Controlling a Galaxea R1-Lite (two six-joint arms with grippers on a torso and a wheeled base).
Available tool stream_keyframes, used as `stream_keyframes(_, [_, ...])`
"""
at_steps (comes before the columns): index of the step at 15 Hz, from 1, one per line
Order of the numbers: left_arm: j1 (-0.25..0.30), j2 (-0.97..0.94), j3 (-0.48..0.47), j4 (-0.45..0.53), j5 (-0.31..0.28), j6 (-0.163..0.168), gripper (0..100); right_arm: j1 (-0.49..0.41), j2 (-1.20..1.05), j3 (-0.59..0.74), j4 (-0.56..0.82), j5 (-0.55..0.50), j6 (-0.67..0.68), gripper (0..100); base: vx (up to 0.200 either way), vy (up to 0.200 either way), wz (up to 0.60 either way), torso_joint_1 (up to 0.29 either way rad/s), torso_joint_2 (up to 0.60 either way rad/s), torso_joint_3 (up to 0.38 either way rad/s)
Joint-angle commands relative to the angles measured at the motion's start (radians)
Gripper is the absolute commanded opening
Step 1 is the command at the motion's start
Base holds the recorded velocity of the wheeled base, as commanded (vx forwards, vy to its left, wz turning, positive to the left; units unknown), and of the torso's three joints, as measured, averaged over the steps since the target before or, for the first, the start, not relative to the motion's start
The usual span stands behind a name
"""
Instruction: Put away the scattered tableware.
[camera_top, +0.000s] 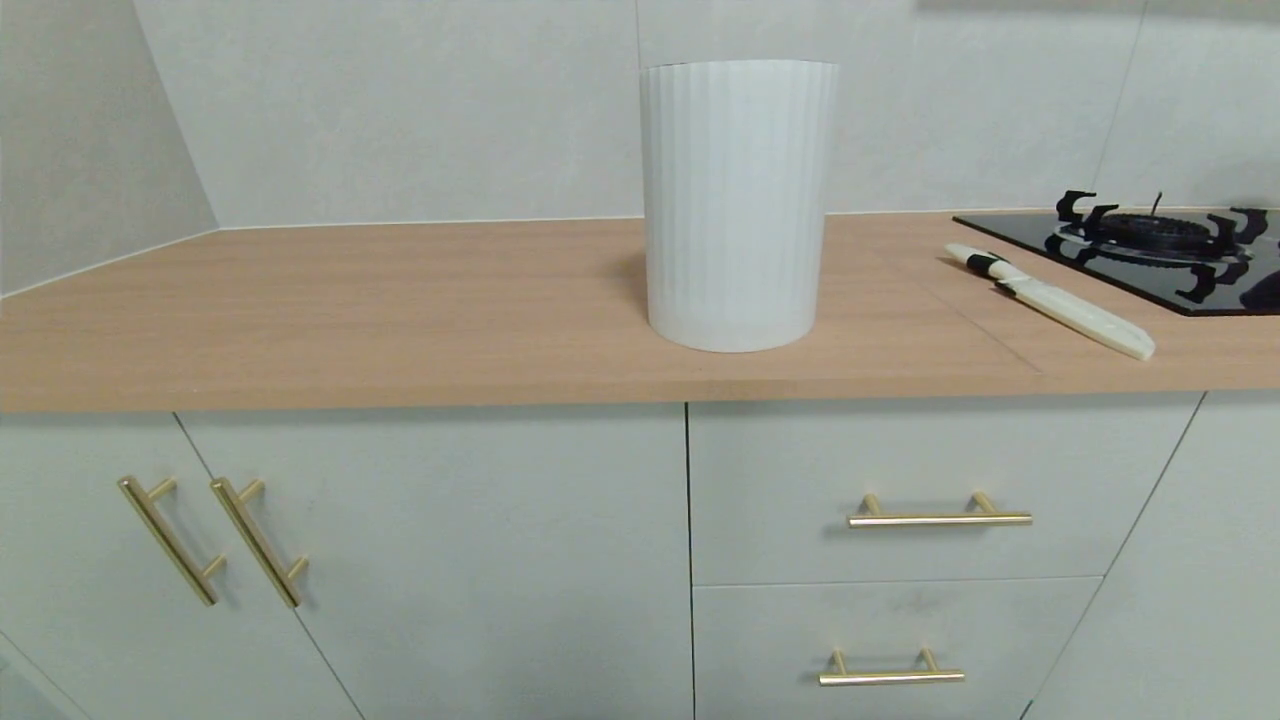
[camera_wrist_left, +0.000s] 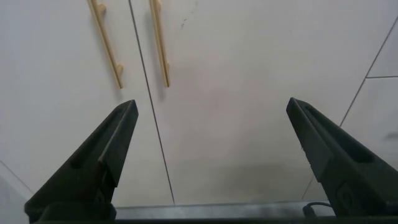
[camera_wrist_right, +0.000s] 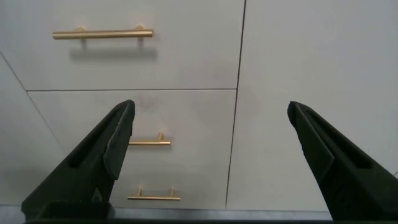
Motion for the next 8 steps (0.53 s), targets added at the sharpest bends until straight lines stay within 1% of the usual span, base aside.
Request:
stream_keyframes(1, [0.000, 0.000, 0.000, -0.001, 0.000, 0.000, 100, 0.000, 0.002, 0.000, -0.001, 0.000, 0.000, 100, 0.000, 0.000, 0.00, 0.000, 0.00, 0.000])
stream_keyframes(3, [0.000, 0.000, 0.000, -0.001, 0.000, 0.000, 100, 0.000, 0.002, 0.000, -0.001, 0.000, 0.000, 100, 0.000, 0.000, 0.00, 0.000, 0.00, 0.000])
stream_keyframes(8, [0.000, 0.000, 0.000, -0.001, 0.000, -0.002, 100, 0.000, 0.002, 0.000, -0.001, 0.000, 0.003, 100, 0.000, -0.200, 0.00, 0.002, 0.00, 0.002])
